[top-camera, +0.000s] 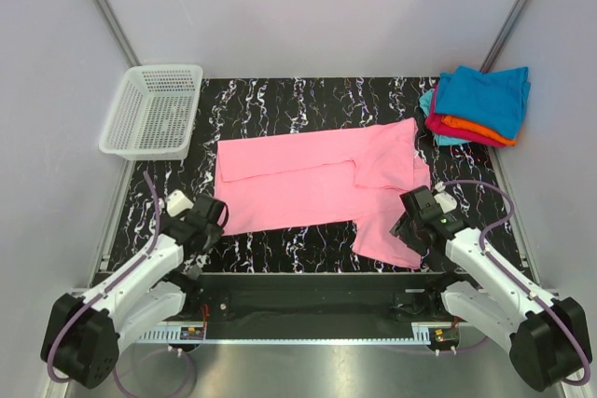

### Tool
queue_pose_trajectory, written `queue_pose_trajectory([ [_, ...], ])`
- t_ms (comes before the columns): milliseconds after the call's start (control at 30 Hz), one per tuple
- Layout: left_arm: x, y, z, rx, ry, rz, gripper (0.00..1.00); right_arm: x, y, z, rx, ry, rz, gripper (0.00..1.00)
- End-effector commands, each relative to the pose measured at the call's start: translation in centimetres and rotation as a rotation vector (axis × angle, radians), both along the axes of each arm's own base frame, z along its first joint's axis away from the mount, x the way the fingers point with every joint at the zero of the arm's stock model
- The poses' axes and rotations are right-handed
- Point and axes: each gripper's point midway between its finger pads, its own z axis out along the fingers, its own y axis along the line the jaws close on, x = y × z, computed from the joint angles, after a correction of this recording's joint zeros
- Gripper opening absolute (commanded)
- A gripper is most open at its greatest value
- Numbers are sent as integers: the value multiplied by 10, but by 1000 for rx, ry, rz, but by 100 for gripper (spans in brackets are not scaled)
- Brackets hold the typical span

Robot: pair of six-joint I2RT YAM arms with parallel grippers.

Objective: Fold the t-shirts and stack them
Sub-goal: Fold the tshirt

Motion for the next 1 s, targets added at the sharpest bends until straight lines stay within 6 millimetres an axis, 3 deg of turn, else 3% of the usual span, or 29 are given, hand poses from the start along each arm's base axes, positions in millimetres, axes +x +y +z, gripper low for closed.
queue_pose_trajectory([
  [0,6,-5,8,-48,-70,6,45,3,-10,3,-41,-15,-55,56],
  [567,17,-21,-8,-97,-80,-51,42,7,-15,19,-73,-27,-66,56],
  [633,18,-22,-7,-94,-86,-58,38,6,-15,18,-73,-24,-69,55],
  [733,21,-21,-6,-83,-91,-62,21,7,-15,19,-77,-19,-67,55],
  [800,21,-21,-5,-78,-90,-66,1,5,-16,18,-85,-8,-68,55],
  [967,23,-19,-3,-61,-89,-68,0,6,-17,18,-98,11,-74,55],
])
